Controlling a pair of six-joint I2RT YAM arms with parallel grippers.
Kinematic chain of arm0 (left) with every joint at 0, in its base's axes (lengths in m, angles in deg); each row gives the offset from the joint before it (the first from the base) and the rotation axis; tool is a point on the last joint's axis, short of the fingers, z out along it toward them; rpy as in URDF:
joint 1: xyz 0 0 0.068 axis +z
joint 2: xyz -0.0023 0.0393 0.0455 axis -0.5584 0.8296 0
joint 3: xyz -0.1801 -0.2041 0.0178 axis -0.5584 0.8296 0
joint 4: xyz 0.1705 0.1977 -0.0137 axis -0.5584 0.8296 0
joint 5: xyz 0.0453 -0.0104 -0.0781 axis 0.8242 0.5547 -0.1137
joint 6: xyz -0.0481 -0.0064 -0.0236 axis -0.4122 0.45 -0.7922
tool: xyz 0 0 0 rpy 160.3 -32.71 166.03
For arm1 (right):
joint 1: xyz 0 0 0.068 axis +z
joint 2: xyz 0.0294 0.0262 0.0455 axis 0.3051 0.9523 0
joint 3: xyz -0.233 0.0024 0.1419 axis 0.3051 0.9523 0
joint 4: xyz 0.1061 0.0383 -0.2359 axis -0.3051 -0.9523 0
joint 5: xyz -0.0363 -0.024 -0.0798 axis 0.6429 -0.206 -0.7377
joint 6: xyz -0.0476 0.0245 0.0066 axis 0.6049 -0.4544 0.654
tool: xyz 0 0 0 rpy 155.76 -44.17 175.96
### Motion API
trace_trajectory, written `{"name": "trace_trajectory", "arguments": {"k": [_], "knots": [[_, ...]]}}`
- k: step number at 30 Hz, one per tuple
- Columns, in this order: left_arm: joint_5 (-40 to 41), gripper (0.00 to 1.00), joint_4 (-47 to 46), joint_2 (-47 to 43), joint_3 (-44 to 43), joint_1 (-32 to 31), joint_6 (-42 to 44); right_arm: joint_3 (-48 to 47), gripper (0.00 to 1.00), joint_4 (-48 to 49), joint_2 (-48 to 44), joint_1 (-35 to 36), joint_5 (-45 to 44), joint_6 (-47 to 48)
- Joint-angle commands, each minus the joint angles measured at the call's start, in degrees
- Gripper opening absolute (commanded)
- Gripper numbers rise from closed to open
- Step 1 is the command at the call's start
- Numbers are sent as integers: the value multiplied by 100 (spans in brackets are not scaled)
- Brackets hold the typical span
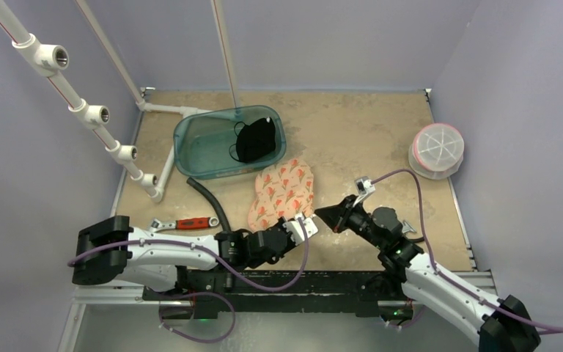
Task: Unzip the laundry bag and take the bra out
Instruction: Place the laundry bag at the center of the board.
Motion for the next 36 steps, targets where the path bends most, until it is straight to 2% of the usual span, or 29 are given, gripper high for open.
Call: {"name": "trace_trajectory", "arguments": {"k": [1,8,12,14,16,19,25,30,36], "knots": [[296,0,-60,-71,122,-225,155,77,0,225,234,-88,-759,93],[571,0,-68,52,154,-313,30,99,0,235,298,-89,-707,51],[741,0,12,281,65,-314,-134,34,33,21,34,-91,-603,39],[808,0,8,396,30,-321,-206,-48,44,-216,-130,-88,-652,40],[881,10,8,495,2,-320,-283,-122,50,-463,-263,-89,-705,55],[933,37,-17,579,-20,-320,-406,-83,53,-746,-489,-85,-763,8],[893,79,40,455,-159,-329,-878,247,51,-781,-829,-93,-689,-285],[1442,86,413,92,-222,-332,-1817,298,53,-826,-1071,-91,-689,-298],[1617,90,259,-1175,404,-330,-2982,323,83,-1213,-1579,-93,-1068,-497]]}}
